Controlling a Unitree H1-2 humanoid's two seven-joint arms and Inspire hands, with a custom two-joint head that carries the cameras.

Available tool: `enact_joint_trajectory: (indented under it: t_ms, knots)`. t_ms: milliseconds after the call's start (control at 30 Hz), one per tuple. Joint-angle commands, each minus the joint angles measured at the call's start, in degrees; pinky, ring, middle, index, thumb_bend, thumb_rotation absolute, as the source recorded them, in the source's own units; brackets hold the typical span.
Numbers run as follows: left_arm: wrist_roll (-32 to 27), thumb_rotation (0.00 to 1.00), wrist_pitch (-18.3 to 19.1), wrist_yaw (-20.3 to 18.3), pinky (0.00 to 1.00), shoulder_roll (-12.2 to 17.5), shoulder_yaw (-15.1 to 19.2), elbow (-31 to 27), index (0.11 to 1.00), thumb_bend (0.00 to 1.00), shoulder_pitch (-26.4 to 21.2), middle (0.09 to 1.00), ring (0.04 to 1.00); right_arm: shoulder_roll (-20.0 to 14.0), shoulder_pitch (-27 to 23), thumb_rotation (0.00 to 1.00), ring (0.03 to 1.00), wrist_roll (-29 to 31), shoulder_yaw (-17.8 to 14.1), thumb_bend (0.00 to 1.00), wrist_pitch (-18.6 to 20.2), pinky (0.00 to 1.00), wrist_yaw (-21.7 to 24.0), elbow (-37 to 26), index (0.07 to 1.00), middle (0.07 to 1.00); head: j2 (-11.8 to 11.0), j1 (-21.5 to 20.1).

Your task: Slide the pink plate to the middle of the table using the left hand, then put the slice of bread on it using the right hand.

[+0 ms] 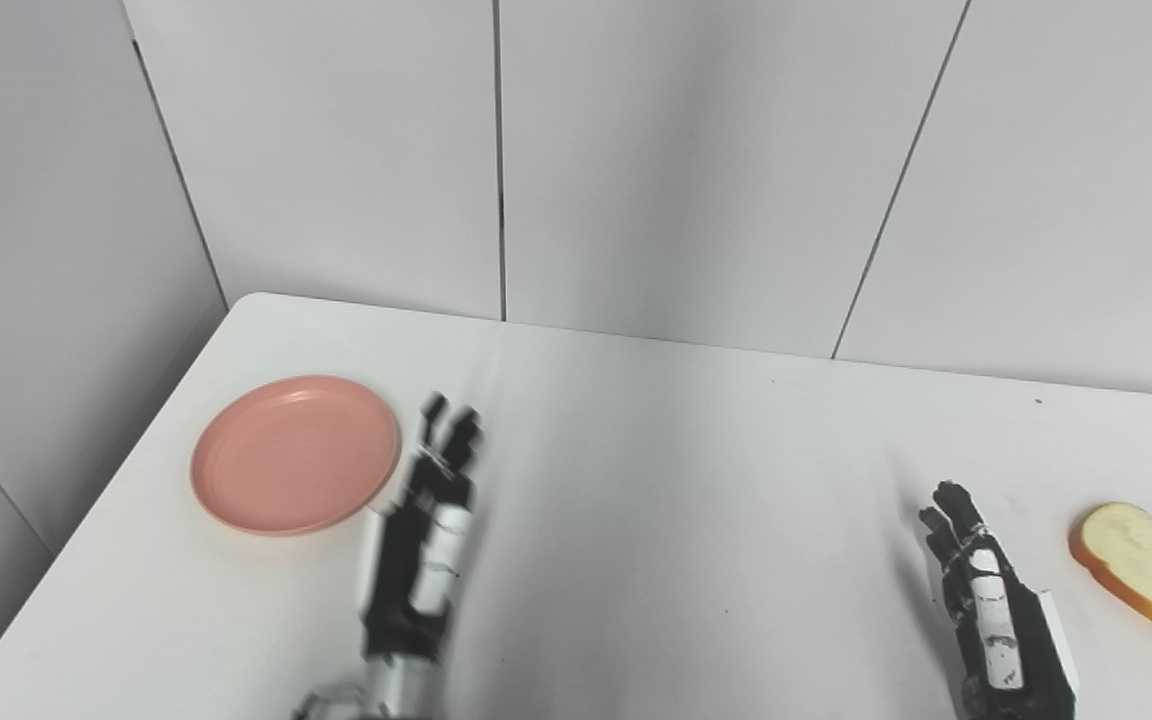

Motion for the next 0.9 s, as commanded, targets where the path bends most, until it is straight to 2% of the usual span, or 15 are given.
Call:
enact_joint_trajectory:
  t_ms: [0,167,233,300,467,733,867]
  knots:
    - [-1.06,0.85,0.82,-0.12,0.86,1.07,1.28,-2.06,0.830,0.85,-4.76,0.841,0.849,1.50,1.93,0.89,0.943,0.54,0.16,0.76,-0.24,1.00,-0.32,3.70,0.894,0.945,-0.08,-0.07]
    - [-3.26,0.86,-0.35,-0.47,0.85,8.82,7.27,3.37,0.794,0.88,-11.48,0.826,0.846,1.78,1.66,0.90,0.936,-0.20,0.32,0.76,-0.90,0.98,-0.29,4.31,0.884,0.941,-0.78,-0.30]
    - [-3.54,0.86,0.16,-0.27,0.84,10.99,9.01,4.04,0.792,0.92,-13.22,0.829,0.846,1.84,1.68,0.90,0.938,-0.23,0.35,0.76,-0.98,0.99,-0.23,4.34,0.883,0.942,-0.83,-0.43]
    - [-3.36,0.87,0.66,-0.06,0.81,12.39,10.18,3.84,0.771,0.92,-14.33,0.821,0.822,1.83,1.78,0.90,0.937,-0.26,0.38,0.75,-1.19,0.99,-0.12,4.33,0.882,0.941,-0.92,-0.61]
    - [-4.46,0.88,1.08,-0.53,0.75,16.70,13.22,5.96,0.712,0.95,-16.90,0.749,0.763,1.79,2.19,0.91,0.933,-0.61,0.38,0.74,-1.39,0.97,-0.14,3.73,0.886,0.939,-0.65,-0.35]
    - [-13.56,0.85,3.45,-4.31,0.80,24.48,18.44,12.09,0.740,0.98,-19.94,0.793,0.812,1.75,2.90,0.90,0.935,0.16,0.58,0.76,0.26,0.97,0.42,1.91,0.885,0.933,0.33,0.31]
    - [-15.73,0.84,1.89,-6.37,0.79,27.83,20.22,18.31,0.770,0.96,-21.46,0.819,0.826,1.84,3.10,0.90,0.928,0.16,0.84,0.76,0.48,0.96,0.54,1.39,0.879,0.925,0.49,0.15]
